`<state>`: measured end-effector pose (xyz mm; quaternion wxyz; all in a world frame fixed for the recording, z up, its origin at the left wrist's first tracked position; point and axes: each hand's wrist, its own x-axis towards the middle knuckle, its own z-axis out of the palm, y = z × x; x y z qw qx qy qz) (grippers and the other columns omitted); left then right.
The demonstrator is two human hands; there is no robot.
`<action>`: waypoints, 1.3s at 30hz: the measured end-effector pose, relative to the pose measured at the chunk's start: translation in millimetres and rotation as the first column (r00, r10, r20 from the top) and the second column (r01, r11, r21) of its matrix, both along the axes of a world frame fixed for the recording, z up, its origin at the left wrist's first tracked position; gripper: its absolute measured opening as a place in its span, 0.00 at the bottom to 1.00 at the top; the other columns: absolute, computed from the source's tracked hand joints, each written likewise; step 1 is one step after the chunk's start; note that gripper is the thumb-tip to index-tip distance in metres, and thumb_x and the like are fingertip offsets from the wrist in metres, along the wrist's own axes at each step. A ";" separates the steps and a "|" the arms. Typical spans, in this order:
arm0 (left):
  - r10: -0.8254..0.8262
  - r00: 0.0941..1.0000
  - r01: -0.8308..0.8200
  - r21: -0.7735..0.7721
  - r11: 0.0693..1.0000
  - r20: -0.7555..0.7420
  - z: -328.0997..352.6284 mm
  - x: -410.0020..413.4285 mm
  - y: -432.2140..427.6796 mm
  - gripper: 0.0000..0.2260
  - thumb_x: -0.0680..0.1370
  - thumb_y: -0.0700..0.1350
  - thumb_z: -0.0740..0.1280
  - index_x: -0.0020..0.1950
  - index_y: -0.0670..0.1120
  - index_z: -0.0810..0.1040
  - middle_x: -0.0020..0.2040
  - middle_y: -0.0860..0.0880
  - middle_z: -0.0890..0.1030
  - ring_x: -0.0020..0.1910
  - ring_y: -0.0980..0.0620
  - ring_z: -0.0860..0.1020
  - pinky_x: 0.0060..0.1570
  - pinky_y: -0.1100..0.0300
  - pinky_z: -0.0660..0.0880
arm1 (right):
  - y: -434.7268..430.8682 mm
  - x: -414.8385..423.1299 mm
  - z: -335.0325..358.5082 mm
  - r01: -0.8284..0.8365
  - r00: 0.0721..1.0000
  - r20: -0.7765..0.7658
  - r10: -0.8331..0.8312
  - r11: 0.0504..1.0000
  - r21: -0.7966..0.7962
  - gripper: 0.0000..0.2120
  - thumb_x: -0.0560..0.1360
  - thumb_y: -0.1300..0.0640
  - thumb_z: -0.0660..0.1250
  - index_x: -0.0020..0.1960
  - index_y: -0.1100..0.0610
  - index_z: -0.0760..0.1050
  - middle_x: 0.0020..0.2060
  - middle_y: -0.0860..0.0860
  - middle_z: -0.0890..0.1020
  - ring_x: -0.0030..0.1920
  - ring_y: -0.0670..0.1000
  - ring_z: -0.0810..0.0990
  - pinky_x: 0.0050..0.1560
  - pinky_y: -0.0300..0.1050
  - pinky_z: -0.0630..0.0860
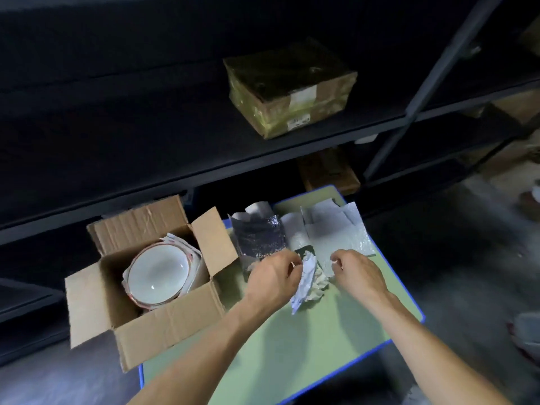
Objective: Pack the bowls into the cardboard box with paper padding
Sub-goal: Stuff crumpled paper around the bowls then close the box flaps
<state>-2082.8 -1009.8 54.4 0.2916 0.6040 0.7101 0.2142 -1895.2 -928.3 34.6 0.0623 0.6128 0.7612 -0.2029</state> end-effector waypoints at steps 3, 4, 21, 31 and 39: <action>-0.056 0.998 0.054 -0.054 0.997 -0.030 -15.9 25.5 19.5 0.08 0.78 0.48 0.61 0.50 0.50 0.79 0.47 0.50 0.82 0.46 0.47 0.79 0.46 0.53 0.76 | 14.4 31.8 -21.7 0.093 0.995 0.037 -0.092 0.995 -0.042 0.17 0.80 0.53 0.62 0.68 0.55 0.72 0.62 0.55 0.77 0.61 0.57 0.77 0.56 0.51 0.76; -0.071 0.997 0.068 -0.072 0.995 -0.042 -20.8 34.0 26.3 0.08 0.78 0.49 0.61 0.51 0.50 0.79 0.48 0.50 0.82 0.48 0.47 0.79 0.47 0.54 0.75 | 19.9 39.1 -28.1 0.114 0.993 0.048 -0.112 0.992 -0.046 0.19 0.80 0.51 0.63 0.69 0.57 0.71 0.62 0.56 0.76 0.62 0.58 0.76 0.57 0.52 0.76; -0.036 0.998 0.022 -0.221 0.975 -0.059 -57.7 79.8 37.2 0.15 0.79 0.51 0.61 0.64 0.50 0.76 0.56 0.45 0.80 0.53 0.43 0.79 0.52 0.51 0.76 | 48.7 51.7 -75.7 0.267 0.962 0.079 -0.261 0.961 -0.067 0.33 0.73 0.46 0.74 0.67 0.60 0.63 0.61 0.59 0.73 0.60 0.59 0.75 0.53 0.51 0.75; -0.001 0.999 -0.006 -0.188 0.982 -0.037 -62.6 86.0 64.2 0.20 0.80 0.48 0.60 0.72 0.48 0.70 0.62 0.44 0.74 0.56 0.41 0.78 0.57 0.51 0.74 | 53.9 48.3 -77.6 0.463 0.872 -0.076 -0.484 0.865 -0.192 0.20 0.73 0.62 0.65 0.63 0.59 0.63 0.51 0.58 0.80 0.50 0.62 0.80 0.44 0.49 0.73; 0.043 0.996 -0.047 -0.047 0.998 -0.083 -57.9 75.2 88.9 0.23 0.80 0.48 0.64 0.74 0.45 0.66 0.64 0.42 0.71 0.61 0.42 0.72 0.59 0.54 0.69 | 47.9 55.7 -39.7 0.474 0.804 -0.311 -0.507 0.862 -0.182 0.00 0.73 0.60 0.60 0.43 0.56 0.69 0.45 0.55 0.78 0.44 0.59 0.73 0.40 0.49 0.70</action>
